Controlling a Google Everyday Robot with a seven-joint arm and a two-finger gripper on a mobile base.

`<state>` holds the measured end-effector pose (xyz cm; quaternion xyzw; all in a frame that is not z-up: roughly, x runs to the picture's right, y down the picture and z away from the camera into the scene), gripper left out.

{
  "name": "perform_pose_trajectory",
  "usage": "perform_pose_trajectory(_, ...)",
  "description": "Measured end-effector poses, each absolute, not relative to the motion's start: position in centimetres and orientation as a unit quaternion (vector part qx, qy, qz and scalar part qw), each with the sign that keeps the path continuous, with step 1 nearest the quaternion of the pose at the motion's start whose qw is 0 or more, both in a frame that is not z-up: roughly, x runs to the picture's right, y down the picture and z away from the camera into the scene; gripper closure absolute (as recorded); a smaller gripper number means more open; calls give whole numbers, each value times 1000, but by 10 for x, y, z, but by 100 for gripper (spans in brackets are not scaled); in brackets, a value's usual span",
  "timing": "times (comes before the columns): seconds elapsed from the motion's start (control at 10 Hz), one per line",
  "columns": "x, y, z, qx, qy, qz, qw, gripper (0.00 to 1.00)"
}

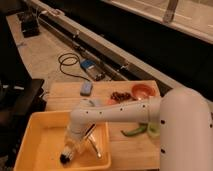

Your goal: Place brush in red bowl

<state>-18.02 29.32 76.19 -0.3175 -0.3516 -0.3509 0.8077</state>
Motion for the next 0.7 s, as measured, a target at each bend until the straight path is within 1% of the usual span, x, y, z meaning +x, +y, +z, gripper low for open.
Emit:
perform_pose_trajectory(0.4,-179,291,761,-316,-350,-353,808,97)
perform_pose_trajectory(0.5,-178,290,762,-315,-349,-354,808,100)
perform_pose_trajectory(0.7,-177,282,756,-307,-340,-362,812,100)
